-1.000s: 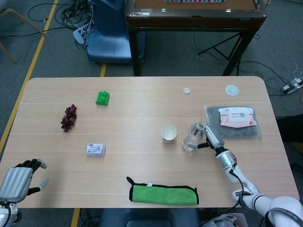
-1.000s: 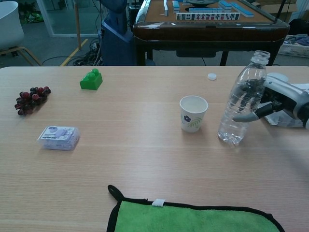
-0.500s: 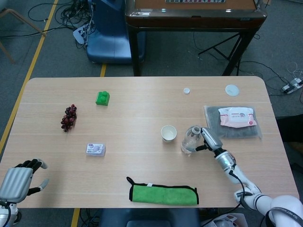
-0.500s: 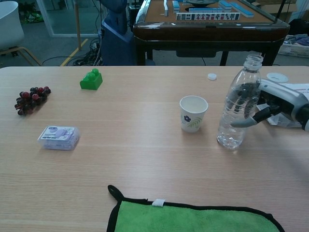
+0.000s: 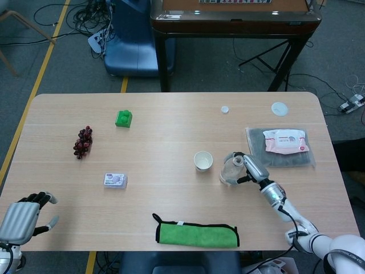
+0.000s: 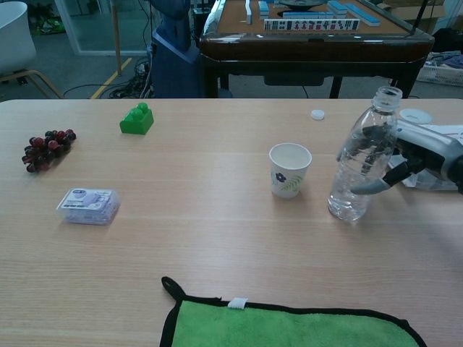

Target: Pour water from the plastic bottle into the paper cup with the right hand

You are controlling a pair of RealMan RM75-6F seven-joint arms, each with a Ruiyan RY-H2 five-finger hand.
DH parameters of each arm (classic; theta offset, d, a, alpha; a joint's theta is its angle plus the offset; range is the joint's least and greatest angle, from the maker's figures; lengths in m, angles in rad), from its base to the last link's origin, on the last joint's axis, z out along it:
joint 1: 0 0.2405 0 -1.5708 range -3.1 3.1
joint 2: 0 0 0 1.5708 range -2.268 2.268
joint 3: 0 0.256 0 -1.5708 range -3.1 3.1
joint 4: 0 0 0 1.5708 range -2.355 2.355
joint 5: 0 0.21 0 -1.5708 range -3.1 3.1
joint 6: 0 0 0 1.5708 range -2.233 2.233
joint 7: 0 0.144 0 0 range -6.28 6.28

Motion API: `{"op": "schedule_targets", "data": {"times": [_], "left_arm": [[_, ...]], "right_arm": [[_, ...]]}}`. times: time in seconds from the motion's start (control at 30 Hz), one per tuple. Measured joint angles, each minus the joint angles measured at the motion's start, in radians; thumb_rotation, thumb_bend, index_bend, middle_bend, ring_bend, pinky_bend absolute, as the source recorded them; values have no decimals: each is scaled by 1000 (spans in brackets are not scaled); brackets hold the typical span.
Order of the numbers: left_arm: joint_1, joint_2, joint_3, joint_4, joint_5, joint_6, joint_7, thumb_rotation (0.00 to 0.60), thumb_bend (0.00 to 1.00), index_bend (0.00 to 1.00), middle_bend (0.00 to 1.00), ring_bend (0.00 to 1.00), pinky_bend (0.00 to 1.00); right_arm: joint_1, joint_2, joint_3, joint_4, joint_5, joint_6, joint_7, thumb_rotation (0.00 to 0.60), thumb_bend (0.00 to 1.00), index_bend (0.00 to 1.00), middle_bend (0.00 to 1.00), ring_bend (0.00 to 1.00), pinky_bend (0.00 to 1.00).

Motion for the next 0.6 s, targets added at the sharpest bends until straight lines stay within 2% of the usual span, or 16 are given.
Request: {"op": "schedule_targets", "data": {"times": [0.27,0.6], "left_arm": [[0,0,0,0,0,1,-1,600,207,448,378,386,518],[-1,-3,-1,1,-3,-1,4,600,207,448,378,386,518]], "right_arm": [[1,39,-6,-56,-7,3,-26,600,2,272,189,148,331],[-10,123,-13,-169,-9,14,-103,600,0,188,129,101,298]]}}
